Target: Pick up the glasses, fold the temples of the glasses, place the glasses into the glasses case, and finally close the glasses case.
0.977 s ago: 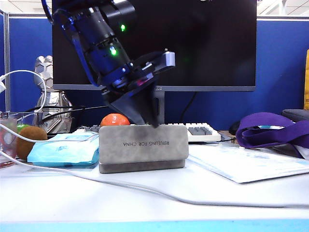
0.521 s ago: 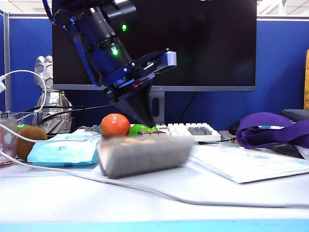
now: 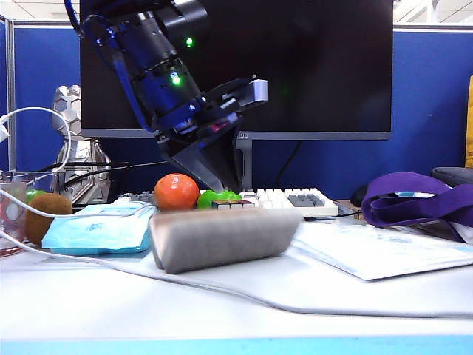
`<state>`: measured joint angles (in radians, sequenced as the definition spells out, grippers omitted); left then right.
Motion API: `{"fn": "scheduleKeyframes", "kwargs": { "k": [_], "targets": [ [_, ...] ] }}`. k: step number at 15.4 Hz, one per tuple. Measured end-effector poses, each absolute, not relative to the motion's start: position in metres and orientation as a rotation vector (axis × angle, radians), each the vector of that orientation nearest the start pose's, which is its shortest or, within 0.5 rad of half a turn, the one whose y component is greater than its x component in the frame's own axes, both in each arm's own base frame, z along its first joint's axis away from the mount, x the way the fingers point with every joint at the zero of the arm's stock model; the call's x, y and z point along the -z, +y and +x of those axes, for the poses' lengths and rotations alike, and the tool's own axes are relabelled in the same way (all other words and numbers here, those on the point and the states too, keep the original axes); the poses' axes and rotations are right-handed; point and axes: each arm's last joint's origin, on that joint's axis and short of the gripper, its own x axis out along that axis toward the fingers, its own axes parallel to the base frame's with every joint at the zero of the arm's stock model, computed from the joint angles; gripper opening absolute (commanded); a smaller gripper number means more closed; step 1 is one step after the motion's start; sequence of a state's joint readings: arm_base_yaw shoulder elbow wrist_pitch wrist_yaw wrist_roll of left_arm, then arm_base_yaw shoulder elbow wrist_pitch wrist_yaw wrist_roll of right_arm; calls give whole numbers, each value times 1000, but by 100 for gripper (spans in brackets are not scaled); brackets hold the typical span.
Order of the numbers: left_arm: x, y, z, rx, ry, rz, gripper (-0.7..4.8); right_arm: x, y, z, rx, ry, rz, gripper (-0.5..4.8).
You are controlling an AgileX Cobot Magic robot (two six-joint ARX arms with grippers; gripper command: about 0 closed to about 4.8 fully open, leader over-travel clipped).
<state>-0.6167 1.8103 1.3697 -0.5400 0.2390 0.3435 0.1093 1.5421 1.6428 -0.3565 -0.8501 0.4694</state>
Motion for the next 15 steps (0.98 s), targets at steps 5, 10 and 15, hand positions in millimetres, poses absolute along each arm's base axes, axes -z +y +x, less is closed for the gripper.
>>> {"fn": "scheduleKeyframes", "kwargs": {
  "k": [5, 10, 15],
  "targets": [
    [-231, -238, 299, 1039, 876, 410, 479, -430, 58, 330, -884, 469, 527, -1],
    [-230, -268, 272, 1007, 862, 544, 479, -430, 58, 330, -892, 472, 527, -1],
    [-210, -274, 278, 945, 896, 597, 479, -430, 58, 329, -898, 472, 527, -1]
  ]
}}
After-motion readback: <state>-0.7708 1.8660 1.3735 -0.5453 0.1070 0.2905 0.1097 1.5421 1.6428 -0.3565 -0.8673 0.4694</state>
